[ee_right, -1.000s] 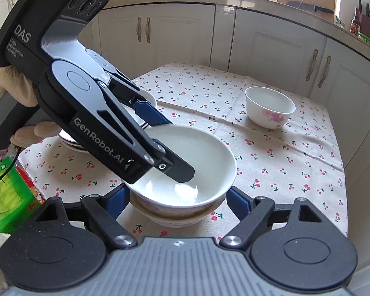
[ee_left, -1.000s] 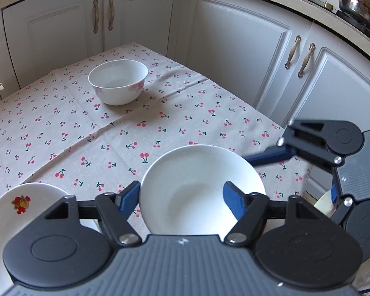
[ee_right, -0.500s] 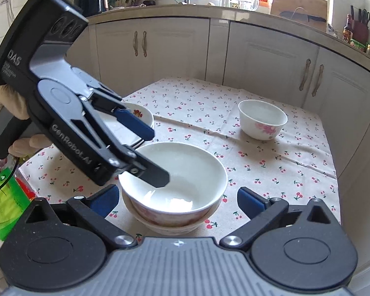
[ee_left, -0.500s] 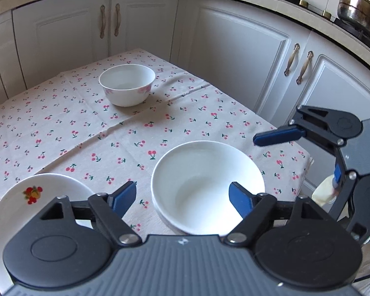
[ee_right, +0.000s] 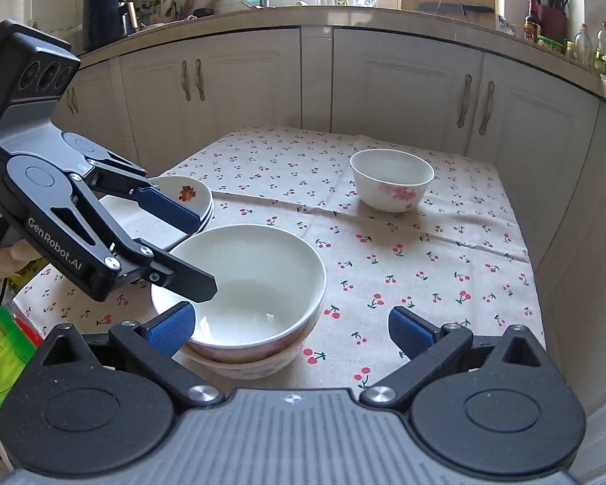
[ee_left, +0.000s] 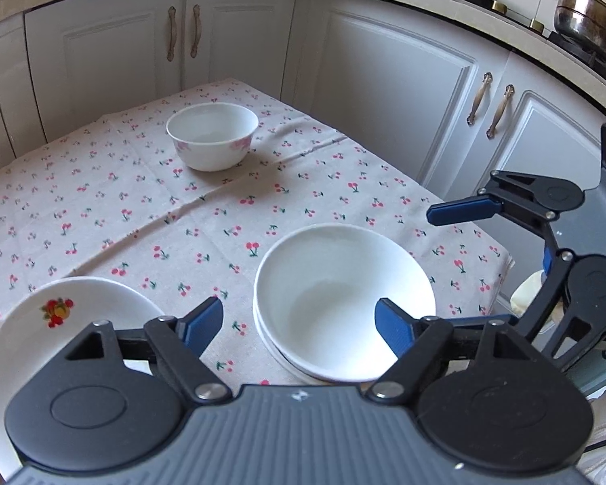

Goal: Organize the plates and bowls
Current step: 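Open the left tool off the nested bowl and pull back, then move the left tool to the pink-flowered white bowl and close on its rim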

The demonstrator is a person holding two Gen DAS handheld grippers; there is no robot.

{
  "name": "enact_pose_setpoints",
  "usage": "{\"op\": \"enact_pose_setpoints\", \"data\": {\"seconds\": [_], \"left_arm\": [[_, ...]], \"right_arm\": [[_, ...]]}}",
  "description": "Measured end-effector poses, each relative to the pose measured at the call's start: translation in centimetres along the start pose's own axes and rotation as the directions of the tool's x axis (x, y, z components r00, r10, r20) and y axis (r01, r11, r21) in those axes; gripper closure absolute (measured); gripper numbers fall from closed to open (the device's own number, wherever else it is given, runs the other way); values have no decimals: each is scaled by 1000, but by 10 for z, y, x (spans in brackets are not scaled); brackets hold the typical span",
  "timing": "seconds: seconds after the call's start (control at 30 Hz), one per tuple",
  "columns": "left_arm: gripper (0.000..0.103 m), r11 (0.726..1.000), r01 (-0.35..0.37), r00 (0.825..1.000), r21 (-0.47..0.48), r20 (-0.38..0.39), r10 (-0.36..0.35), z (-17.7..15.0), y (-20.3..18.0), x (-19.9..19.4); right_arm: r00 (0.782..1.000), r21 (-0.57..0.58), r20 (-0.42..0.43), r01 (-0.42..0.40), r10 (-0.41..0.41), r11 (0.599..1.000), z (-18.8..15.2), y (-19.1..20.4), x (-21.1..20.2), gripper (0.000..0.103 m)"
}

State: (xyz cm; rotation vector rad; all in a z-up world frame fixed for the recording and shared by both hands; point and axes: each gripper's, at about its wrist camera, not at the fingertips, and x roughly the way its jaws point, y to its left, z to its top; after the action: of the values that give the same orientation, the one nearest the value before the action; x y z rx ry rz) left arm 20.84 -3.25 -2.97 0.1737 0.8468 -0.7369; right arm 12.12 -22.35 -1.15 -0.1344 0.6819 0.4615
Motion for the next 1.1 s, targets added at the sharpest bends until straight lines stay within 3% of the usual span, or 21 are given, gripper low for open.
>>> {"op": "enact_pose_setpoints", "data": {"seconds": [0.37, 0.73, 1.1], "left_arm": [[11, 998, -63, 995, 4, 78, 63, 57, 31, 2], [11, 997, -81, 996, -1, 43, 81, 126, 64, 71], [12, 997, -75, 997, -33, 23, 76, 158, 89, 123]], "right_arm": [[999, -45, 19, 40, -39, 998, 28, -32, 7, 0], [999, -39, 0, 54, -54, 998, 73, -80, 56, 0], [997, -66, -57, 45, -49, 997, 92, -104, 112, 0]]}}
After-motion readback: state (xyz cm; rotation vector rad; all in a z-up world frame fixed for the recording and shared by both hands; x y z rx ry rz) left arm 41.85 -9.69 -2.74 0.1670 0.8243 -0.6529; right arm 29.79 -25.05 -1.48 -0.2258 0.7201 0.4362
